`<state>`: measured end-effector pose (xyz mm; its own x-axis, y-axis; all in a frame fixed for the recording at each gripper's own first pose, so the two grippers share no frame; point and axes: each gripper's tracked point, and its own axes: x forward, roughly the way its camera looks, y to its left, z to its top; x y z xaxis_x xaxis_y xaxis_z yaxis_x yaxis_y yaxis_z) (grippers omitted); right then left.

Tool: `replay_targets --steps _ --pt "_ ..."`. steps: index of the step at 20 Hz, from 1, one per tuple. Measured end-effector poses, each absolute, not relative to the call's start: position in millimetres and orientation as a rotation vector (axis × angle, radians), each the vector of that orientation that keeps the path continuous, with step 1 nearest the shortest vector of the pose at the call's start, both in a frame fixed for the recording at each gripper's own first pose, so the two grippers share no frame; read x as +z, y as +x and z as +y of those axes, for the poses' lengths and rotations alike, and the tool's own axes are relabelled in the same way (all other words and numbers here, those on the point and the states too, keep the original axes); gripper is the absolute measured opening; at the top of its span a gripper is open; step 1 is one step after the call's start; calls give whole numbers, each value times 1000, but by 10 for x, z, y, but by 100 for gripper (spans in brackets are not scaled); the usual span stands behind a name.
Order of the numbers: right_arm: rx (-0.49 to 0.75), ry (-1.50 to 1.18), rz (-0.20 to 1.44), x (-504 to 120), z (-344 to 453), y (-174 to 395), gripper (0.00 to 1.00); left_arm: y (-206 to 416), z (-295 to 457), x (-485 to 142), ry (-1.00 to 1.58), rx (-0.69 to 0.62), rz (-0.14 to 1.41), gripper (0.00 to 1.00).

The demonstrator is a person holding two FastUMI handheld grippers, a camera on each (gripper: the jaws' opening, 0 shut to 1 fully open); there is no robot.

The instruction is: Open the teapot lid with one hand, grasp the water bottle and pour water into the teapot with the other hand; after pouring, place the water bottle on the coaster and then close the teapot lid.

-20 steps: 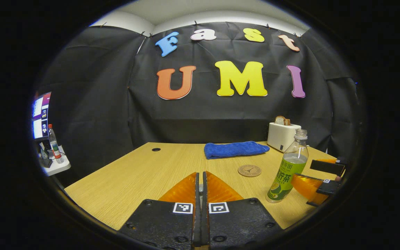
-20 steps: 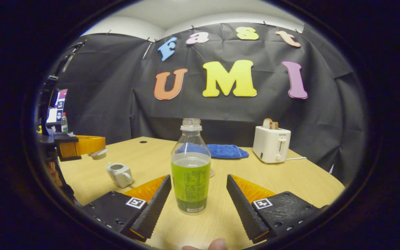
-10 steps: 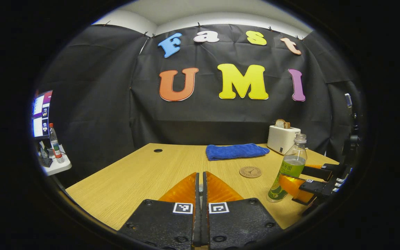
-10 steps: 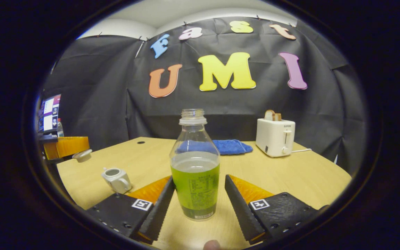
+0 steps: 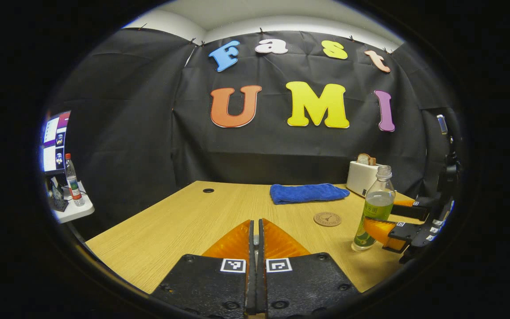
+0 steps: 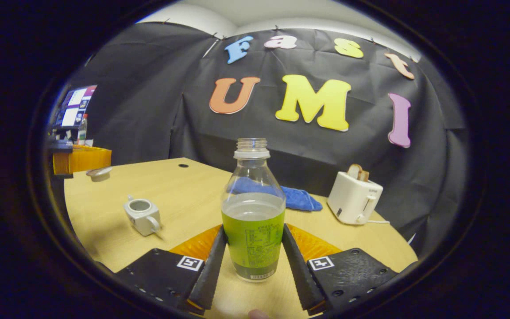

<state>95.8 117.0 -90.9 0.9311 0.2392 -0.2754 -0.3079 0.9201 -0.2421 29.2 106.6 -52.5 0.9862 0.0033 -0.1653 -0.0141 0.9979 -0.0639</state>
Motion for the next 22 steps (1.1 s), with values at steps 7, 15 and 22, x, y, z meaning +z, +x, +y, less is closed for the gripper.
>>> replay_targets --steps 7,15,22 --pt "281 -730 179 -808 1287 1253 71 286 1214 -561 -82 -7 170 2" --pt "293 -1066 -1 -687 1702 1346 71 225 1514 -538 -114 32 162 3" --pt "349 -1306 -60 -906 1952 1311 72 208 1699 -543 -92 65 162 3"
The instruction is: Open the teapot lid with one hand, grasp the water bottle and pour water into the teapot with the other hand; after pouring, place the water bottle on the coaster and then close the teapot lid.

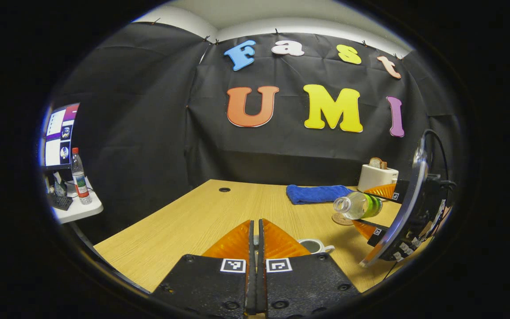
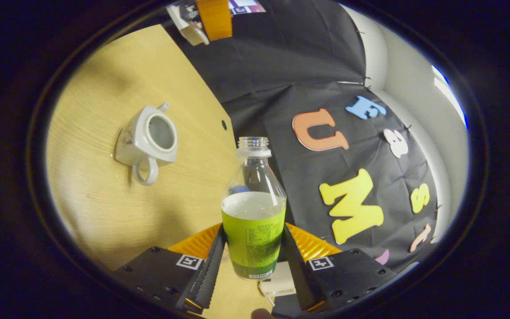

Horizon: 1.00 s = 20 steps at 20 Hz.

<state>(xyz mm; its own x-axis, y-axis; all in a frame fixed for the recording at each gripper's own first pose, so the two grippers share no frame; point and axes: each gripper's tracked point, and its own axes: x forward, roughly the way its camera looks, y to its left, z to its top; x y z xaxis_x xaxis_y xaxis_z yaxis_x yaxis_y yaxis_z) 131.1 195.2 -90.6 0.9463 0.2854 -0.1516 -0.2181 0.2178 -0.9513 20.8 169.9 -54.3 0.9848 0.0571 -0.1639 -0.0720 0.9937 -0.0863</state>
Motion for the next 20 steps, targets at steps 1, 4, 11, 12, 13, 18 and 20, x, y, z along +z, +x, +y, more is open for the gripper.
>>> replay_targets --steps 1,4,11,12,13,18,20 --pt "353 -1345 -71 -930 1966 1297 72 195 1721 -552 -90 68 164 3" --pt "370 -1459 -95 -986 2032 1347 71 190 1745 -558 -91 74 165 2" --pt "383 -1630 -166 -983 2162 1282 71 175 1798 -562 -85 81 166 3" --pt "389 -1661 -175 -985 2176 1263 71 167 1801 -561 -83 83 166 3" --pt "391 -1690 -188 -969 2187 1249 71 177 1805 -565 -83 84 166 3" --pt "392 -1787 -212 -972 2219 1263 71 173 1847 -588 -92 88 171 3" --pt "386 -1828 -236 -939 2238 1250 71 168 1846 -594 -93 89 174 3"
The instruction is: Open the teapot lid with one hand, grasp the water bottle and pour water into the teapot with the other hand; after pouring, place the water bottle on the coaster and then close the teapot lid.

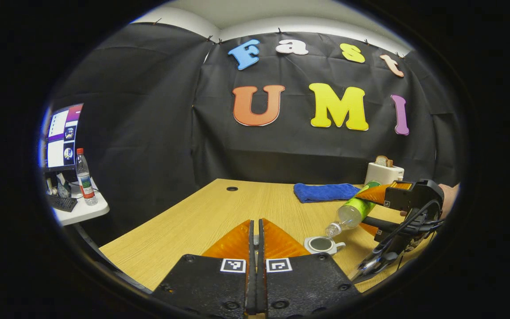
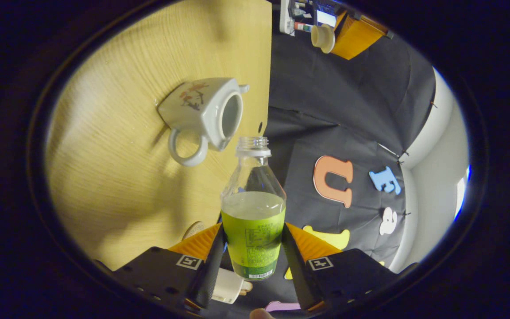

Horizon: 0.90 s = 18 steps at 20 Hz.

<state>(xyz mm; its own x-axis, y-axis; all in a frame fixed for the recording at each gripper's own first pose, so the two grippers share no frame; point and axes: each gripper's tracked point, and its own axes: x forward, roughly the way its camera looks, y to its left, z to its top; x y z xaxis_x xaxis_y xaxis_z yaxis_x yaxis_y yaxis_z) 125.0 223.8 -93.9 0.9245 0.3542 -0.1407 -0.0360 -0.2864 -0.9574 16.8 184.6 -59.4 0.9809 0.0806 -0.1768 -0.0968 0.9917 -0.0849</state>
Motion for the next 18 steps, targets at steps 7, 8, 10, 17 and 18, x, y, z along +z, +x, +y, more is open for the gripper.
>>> replay_targets --steps 7,8,10,17,18 --pt "366 -1944 -297 -805 2307 1275 71 158 1864 -591 -95 86 175 3" --pt "366 -1953 -306 -780 2322 1275 72 156 1873 -589 -94 87 176 3" --pt "365 -1974 -320 -775 2334 1251 72 151 1870 -589 -95 86 175 3" --pt "355 -2037 -375 -687 2385 1225 72 143 1871 -580 -93 80 173 3" --pt "355 -2039 -376 -673 2387 1226 72 142 1869 -584 -92 80 174 3"
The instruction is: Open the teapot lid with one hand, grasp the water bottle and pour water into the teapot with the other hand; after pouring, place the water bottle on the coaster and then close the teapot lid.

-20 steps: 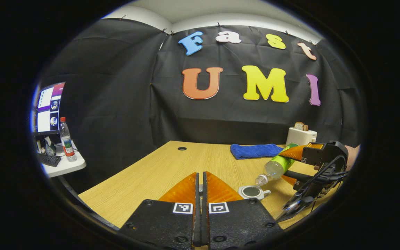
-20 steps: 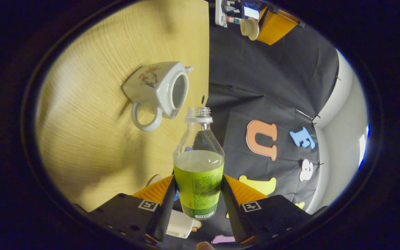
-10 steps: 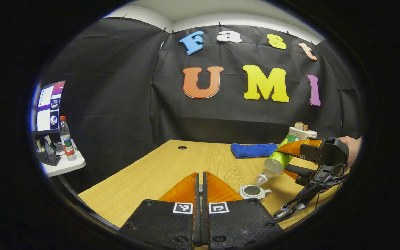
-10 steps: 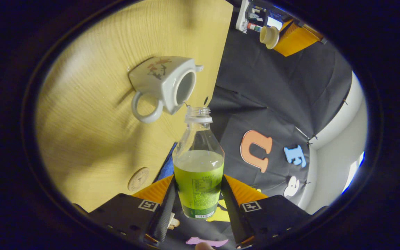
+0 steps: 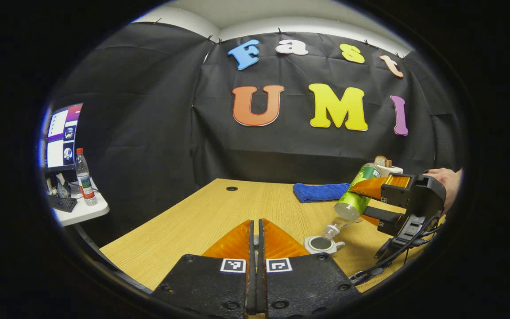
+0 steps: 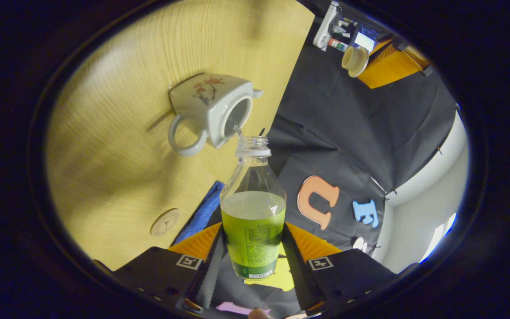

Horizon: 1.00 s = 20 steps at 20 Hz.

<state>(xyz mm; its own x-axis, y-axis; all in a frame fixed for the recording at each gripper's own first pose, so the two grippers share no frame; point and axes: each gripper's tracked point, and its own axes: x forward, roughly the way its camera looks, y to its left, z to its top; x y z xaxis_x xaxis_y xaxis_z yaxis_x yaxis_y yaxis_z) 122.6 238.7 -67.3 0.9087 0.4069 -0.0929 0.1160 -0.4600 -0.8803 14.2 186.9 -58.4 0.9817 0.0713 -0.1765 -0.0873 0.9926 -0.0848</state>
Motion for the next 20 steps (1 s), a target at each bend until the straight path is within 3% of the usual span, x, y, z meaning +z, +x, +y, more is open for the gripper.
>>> replay_targets --steps 20 --pt "359 -2104 -434 -548 2505 1135 71 107 1910 -550 -95 85 168 3"
